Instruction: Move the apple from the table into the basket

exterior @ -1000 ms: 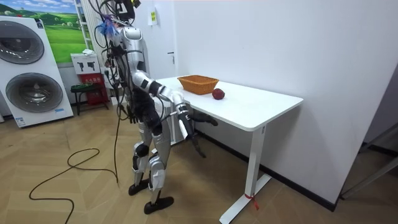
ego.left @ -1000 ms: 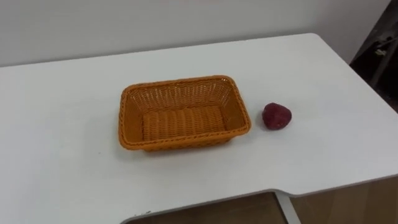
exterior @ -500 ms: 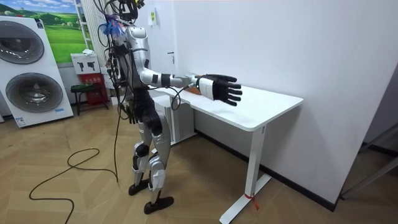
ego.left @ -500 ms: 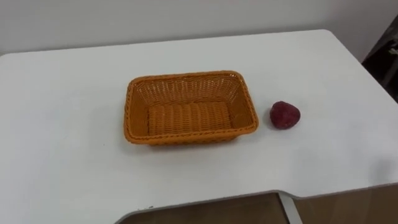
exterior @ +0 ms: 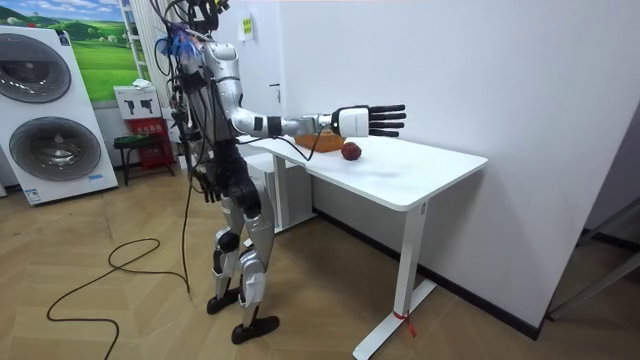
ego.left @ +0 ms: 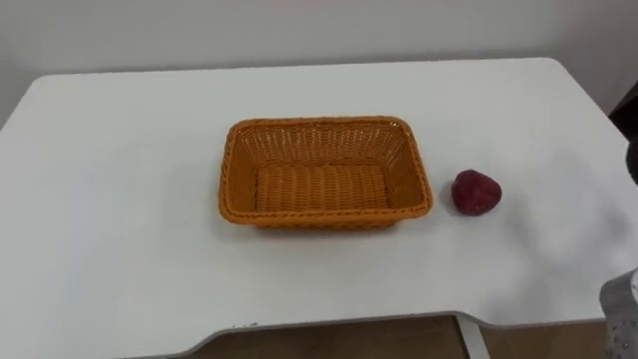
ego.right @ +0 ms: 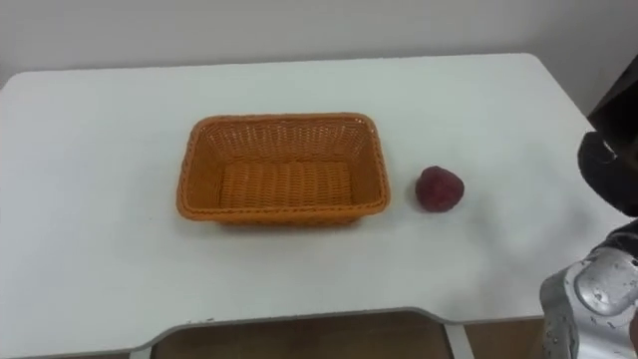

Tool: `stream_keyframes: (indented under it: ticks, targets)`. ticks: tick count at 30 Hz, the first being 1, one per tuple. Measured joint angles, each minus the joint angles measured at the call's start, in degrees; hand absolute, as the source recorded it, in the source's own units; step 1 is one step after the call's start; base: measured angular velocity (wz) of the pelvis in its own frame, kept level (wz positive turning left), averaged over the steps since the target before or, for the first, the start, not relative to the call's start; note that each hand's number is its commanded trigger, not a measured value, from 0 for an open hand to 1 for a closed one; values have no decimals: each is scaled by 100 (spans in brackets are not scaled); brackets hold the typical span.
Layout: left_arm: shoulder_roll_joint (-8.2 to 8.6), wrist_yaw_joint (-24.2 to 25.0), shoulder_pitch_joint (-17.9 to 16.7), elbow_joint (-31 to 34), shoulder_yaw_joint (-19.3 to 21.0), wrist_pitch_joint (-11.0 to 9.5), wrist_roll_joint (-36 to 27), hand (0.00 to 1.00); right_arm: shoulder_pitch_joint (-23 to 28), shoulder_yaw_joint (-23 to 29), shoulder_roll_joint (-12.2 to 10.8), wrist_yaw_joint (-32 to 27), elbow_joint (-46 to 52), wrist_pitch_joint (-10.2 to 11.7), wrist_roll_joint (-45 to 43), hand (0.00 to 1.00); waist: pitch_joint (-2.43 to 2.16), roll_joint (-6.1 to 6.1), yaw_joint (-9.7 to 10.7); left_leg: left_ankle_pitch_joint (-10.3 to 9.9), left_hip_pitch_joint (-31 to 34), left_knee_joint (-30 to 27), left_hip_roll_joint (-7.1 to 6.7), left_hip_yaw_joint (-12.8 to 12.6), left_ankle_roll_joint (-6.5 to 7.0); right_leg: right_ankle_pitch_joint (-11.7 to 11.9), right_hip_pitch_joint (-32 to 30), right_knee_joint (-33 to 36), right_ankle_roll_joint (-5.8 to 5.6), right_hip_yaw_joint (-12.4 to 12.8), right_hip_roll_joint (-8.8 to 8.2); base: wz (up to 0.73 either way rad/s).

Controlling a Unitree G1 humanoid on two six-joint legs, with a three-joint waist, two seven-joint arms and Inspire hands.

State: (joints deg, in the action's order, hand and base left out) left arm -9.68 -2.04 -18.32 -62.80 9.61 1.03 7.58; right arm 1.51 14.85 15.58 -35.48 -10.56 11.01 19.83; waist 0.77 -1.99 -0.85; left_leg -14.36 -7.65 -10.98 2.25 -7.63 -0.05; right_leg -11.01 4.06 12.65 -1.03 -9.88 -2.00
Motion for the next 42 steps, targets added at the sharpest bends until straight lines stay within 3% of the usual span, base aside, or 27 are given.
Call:
stream_keyframes:
  ticks: [3, 7, 10, 19, 35, 42]
  targets:
    - [-31, 33, 2, 4, -41, 12, 56, 0, -99, -200, 111, 273, -282, -73, -10, 0, 9, -37, -73, 0, 14, -27, 0, 29, 0, 2, 8, -12, 3, -15, -2, 3]
    - [-52, 43, 8, 105, -44, 36, 111, 0, -280, -437, 189, 720, -851, -328, -195, 0, -33, -113, -111, 1, 46, -36, -3, 144, -1, 8, -5, -79, 10, -128, -10, 12]
    - [-51, 62, 2, 167, -59, 124, 222, 0, -302, -539, 189, 944, -919, -386, -247, 0, -52, -155, -141, 1, 70, -34, 2, 202, -2, 13, 24, -95, 15, -183, -6, 9]
    - [-65, 99, -13, 257, -160, 200, 217, 0, -388, -694, 200, 1353, -962, -573, -249, 0, -25, -107, -136, 2, 22, 26, 1, 334, -3, 15, 185, -215, 13, -299, 3, 8]
    - [-88, 123, -30, 319, -343, 266, 217, 0, -428, -920, 199, 1864, -1380, -613, -248, 0, -25, -42, -142, 7, 22, -19, -1, 308, -12, 21, 196, -187, 22, -287, -4, 0]
    - [-100, 156, -15, 319, -338, 261, 224, 0, -428, -922, 198, 2030, -1362, -613, -263, 0, -57, -30, -205, 8, -6, -32, 2, 303, -13, 24, 210, -176, 26, -284, -2, 0]
